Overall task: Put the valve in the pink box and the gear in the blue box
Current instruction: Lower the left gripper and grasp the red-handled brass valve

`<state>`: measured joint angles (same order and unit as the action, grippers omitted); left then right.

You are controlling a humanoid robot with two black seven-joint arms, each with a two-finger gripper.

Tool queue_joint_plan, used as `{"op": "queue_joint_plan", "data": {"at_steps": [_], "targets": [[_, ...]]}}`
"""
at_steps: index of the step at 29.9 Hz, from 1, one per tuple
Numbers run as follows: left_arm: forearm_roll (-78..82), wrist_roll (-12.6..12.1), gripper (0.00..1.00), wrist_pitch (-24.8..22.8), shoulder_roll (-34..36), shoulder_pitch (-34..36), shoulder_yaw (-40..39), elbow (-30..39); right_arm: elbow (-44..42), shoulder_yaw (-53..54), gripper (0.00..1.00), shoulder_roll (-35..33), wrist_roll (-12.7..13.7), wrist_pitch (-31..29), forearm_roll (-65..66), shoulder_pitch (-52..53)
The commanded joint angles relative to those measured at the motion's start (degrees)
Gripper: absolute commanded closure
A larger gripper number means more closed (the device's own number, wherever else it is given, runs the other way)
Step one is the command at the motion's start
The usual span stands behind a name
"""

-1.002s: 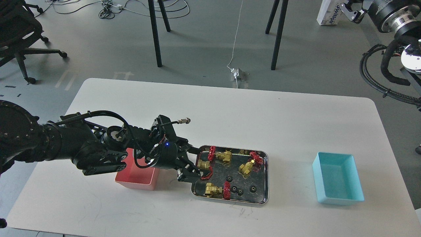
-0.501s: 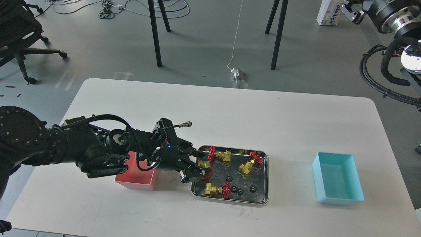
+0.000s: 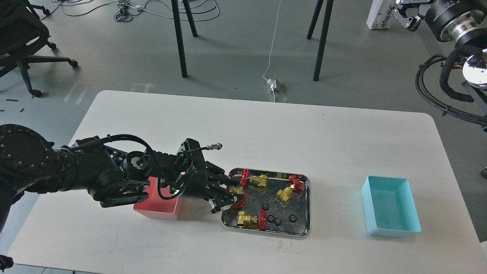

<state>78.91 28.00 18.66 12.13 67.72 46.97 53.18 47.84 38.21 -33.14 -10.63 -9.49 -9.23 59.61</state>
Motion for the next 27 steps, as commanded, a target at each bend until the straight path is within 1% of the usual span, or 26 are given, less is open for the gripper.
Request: {"op": "queue_joint_plan", "data": {"at_steps": [1,6,16,21,27], "targets": [[0.02,0.00,0.61,1.11,0.00,0.13,0.32,0.00,-0.02,0.02,0.01,-0.08,0.00,0.00,0.00,-0.10],[0.10,0.00,0.65,1.38,0.00,0.13,0.32,0.00,0.06,0.02,0.01,0.01,0.00,0.17,0.00,-0.54],[0.02,0.00,0.70,1.46,0.00,0.22,0.23,0.00,0.06,0.11,0.01,0.01,0.00,0.26,0.00,-1.16],[0.46,0.00,0.74,1.46,0.18,0.39,-0.38,0.09,0.06,0.11,0.01,0.01,0.00,0.26,0.00,-1.16],[0.54,0.00,0.75,1.55,0.44,0.39,-0.38,0.09,0.06,0.11,0.01,0.01,-0.09,0.35,0.00,-1.25]]}}
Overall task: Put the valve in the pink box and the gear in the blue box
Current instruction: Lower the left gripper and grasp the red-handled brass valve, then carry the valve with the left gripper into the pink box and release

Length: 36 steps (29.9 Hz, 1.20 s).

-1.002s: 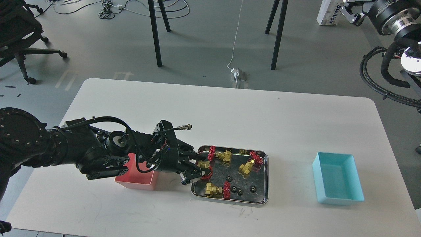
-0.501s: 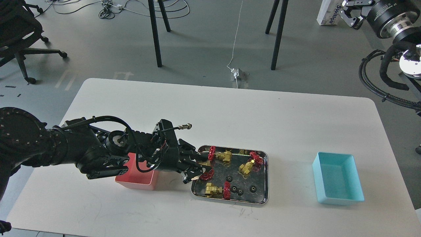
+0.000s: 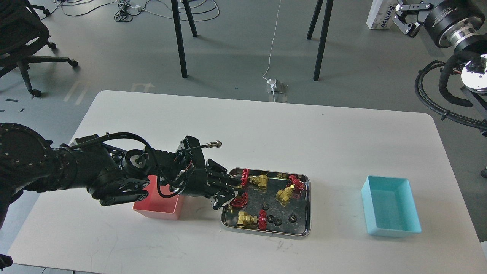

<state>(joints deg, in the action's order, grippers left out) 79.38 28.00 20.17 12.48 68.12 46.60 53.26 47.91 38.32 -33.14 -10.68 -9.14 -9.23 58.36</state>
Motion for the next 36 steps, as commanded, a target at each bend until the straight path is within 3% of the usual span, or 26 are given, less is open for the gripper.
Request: {"op": "queue_joint_plan", "data": {"at_steps": [1,9,18,29,36], "targets": [[0.07,0.00,0.76,0.05,0.09,0.00,0.07,0.00,-0.01,0.00,0.01,0.00,-0.05,0.00,0.00,0.00],[0.16,0.00,0.82,0.48,0.26,0.17,-0.28,0.09,-0.09,0.08,0.01,0.00,-0.05,0.00,0.00,-0.09],[-0.01,0.00,0.83,1.98,3.33,1.22,-0.63,1.58,-0.09,0.08,0.01,0.09,-0.05,0.00,0.00,-0.09],[0.07,0.00,0.83,1.98,10.36,4.30,-3.36,10.45,-0.09,0.17,0.01,0.44,-0.05,0.27,0.00,-0.27],[-0.01,0.00,0.83,1.98,20.54,11.76,-5.28,22.66,0.87,1.75,0.01,0.88,-0.05,0.53,-0.18,0.43]]}}
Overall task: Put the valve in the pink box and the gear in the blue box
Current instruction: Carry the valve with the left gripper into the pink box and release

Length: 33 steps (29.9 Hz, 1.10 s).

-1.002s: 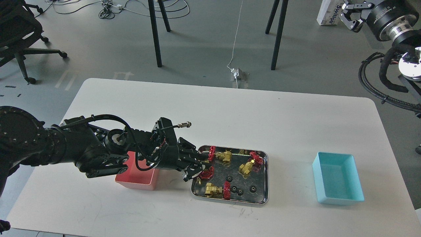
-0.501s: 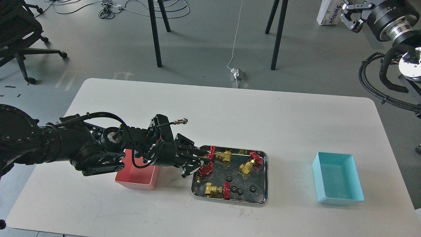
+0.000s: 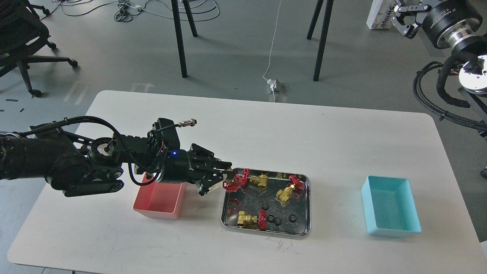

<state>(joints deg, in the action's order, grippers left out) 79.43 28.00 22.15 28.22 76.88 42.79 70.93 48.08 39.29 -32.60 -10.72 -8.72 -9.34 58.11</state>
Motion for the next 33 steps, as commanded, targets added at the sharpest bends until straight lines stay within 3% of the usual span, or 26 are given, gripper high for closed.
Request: {"op": "queue_joint_plan", "data": {"at_steps": [1,8,16,24,33], "targets": [[0.11,0.00,0.83,-0.01,6.92,3.80,-2.27,6.48,0.87,0.88,0.01,0.43,0.00,0.19,-0.07,1.38],[5.46,0.00,0.82,-0.09,17.13,5.30,-3.15,7.29,0.17,-1.49,0.01,0.52,0.09,1.51,0.11,7.97],[8.46,0.00,0.82,-0.09,21.96,-2.16,-3.59,6.94,0.61,-1.58,0.01,1.84,0.09,4.50,0.11,11.06],[9.07,0.00,0.82,0.08,22.85,-9.81,-7.71,3.69,0.79,-1.67,0.01,1.84,0.09,4.41,0.11,9.30],[10.13,0.00,0.82,0.08,20.13,-13.42,-8.52,-1.93,0.79,-1.58,0.01,1.57,0.09,4.41,0.11,8.33]]}}
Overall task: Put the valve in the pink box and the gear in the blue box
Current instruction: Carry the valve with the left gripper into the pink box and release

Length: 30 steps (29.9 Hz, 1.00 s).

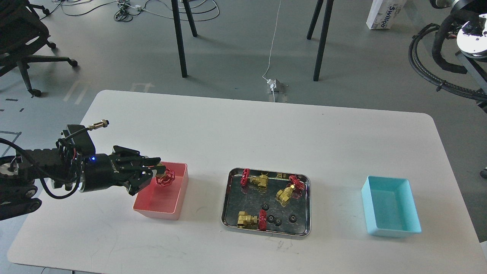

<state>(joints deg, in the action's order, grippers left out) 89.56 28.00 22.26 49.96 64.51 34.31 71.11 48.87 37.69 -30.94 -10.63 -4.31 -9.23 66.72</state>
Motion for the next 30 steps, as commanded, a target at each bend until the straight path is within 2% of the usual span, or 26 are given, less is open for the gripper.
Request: {"op": "queue_joint_plan", "data": {"at_steps": [1,15,26,30], "targets": [[0.00,0.00,0.82,-0.02,-2.14,-1.23,-0.03,-2.81,0.00,0.01,0.01,-0.09,0.00,0.00,0.00,-0.28],[0.09,0.00,0.82,-0.02,-8.39,-5.10,0.14,-11.34,0.00,0.10,0.01,-0.53,0.00,-0.08,0.00,-1.94],[1.67,0.00,0.80,-0.02,-8.83,-6.50,0.40,-11.78,0.09,0.10,0.01,-0.44,0.00,-0.08,0.00,-3.18],[1.76,0.00,0.77,-0.02,-8.92,-6.59,0.32,-11.87,0.09,0.10,0.01,-0.53,0.00,-0.08,0.00,-3.44]]}}
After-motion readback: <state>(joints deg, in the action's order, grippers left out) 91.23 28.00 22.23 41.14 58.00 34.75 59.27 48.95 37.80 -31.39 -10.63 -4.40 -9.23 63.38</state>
